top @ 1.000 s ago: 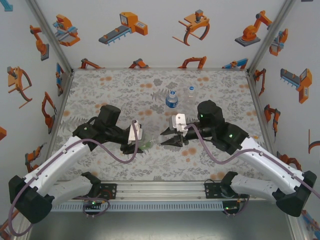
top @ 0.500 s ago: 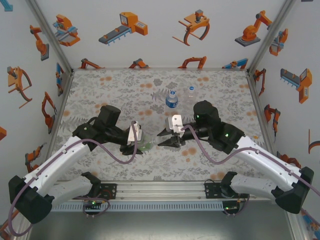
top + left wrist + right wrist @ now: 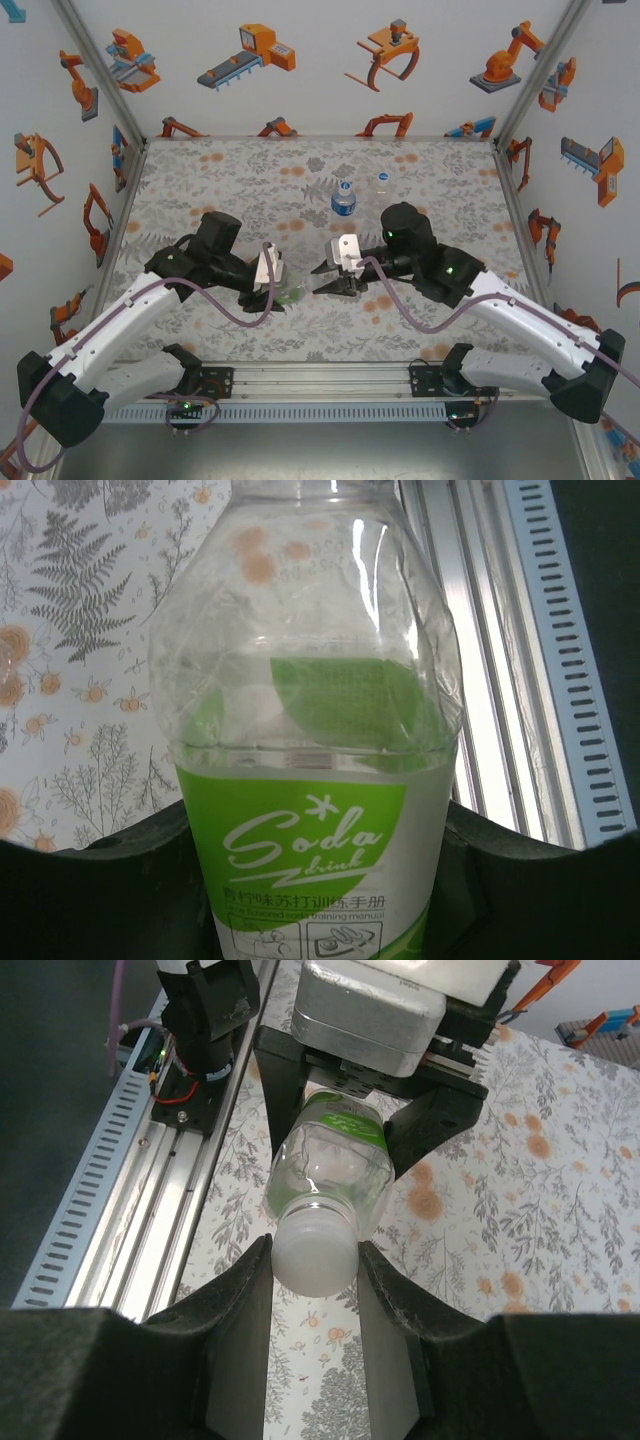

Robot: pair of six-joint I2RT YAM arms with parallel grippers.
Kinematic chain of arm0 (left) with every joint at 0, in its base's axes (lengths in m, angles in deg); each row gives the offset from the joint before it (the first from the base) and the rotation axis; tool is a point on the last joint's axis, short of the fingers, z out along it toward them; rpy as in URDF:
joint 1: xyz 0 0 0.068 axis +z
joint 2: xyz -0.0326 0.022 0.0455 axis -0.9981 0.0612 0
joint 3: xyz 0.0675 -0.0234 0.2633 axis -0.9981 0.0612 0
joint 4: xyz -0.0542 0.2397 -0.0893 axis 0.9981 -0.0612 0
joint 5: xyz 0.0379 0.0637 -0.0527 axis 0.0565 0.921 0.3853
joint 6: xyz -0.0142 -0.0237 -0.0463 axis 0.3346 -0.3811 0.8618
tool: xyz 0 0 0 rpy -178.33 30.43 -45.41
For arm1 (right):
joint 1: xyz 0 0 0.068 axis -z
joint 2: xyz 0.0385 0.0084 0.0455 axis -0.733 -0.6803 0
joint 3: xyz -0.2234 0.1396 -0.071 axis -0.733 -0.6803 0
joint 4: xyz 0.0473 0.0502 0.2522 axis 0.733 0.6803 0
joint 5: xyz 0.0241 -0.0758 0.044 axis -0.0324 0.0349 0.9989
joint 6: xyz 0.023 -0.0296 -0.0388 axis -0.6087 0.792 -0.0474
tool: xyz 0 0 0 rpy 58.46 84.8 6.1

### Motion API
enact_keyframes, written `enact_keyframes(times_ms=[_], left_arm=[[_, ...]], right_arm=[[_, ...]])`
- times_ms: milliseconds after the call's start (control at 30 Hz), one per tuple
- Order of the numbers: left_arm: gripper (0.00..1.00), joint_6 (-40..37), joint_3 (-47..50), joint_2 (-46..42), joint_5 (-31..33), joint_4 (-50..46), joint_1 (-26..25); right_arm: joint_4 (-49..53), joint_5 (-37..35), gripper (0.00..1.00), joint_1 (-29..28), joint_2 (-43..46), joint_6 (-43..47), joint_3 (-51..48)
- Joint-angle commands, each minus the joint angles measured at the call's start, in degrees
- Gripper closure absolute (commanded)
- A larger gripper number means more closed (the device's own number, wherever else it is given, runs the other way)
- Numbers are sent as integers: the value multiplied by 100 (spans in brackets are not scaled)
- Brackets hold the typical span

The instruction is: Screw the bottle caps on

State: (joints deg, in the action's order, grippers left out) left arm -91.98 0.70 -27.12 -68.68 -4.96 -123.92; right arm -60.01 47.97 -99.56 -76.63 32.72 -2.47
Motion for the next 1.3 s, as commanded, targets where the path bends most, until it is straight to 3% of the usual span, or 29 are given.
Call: enact_keyframes(times_ms=[0, 233, 333, 500, 600, 700, 967, 1067, 1167, 1233, 1267], left_arm=[[100, -124, -177, 1, -545, 145, -53], [100, -186, -203, 21, -705, 83, -49], [100, -187, -203, 23, -701, 86, -53], [100, -166, -224, -33, -564, 97, -43], [100, -15, -212, -46, -334, 213, -43], [100, 186, -171, -81, -55, 379, -31], [100, 493, -96, -129, 393, 656, -20], [100, 525, -78, -120, 370, 717, -21], [100, 526, -69, -96, 319, 739, -20], [100, 518, -69, -73, 286, 739, -23], [100, 521, -68, -70, 269, 739, -21]], right_arm=[[132, -131, 99, -143, -134, 559, 241], [305, 35, 100, -206, -147, 1106, 195], [334, -31, 100, -202, -170, 874, 189], [-587, -836, 100, -207, -117, -1565, -205], [-1163, -1894, 100, -206, -65, -3707, -473], [-1076, -2730, 100, -205, -151, -5674, -523], [-596, -3320, 100, -191, -539, -10479, -760], [-987, -3255, 100, -198, -583, -10945, -878], [-925, -3263, 93, -192, -578, -10927, -754], [-770, -3263, 81, -160, -535, -10809, -644], [-634, -3255, 71, -135, -496, -10694, -562]])
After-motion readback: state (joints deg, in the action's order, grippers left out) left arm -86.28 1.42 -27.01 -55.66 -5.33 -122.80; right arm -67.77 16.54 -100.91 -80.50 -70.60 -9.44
